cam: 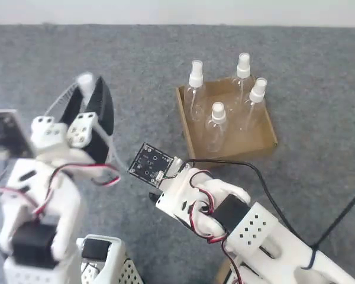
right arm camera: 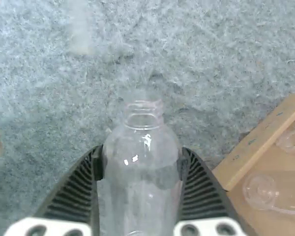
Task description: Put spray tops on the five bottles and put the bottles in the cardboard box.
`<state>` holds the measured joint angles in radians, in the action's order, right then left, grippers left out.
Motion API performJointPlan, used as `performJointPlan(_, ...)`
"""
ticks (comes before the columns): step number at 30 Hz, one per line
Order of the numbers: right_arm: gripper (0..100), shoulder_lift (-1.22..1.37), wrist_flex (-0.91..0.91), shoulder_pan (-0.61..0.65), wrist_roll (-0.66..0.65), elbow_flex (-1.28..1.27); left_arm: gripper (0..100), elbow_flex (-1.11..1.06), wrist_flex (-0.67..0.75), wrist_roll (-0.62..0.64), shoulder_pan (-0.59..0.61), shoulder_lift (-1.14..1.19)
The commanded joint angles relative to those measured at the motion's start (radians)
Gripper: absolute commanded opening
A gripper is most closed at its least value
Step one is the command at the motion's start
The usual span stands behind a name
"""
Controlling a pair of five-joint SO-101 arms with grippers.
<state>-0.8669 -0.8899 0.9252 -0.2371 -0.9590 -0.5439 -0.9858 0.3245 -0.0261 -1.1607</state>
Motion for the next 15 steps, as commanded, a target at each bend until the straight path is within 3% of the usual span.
performJointPlan(1, 0.7, -0.045, 0.024, 0.016, 0.038, 0.008, 3, -0.064, 0.091, 0.009, -0.006, -0.009)
performJointPlan(15, 0.7, -0.045, 0.016, 0.018, 0.043, 0.006, 3, -0.252, 0.150, 0.011, -0.006, -0.012)
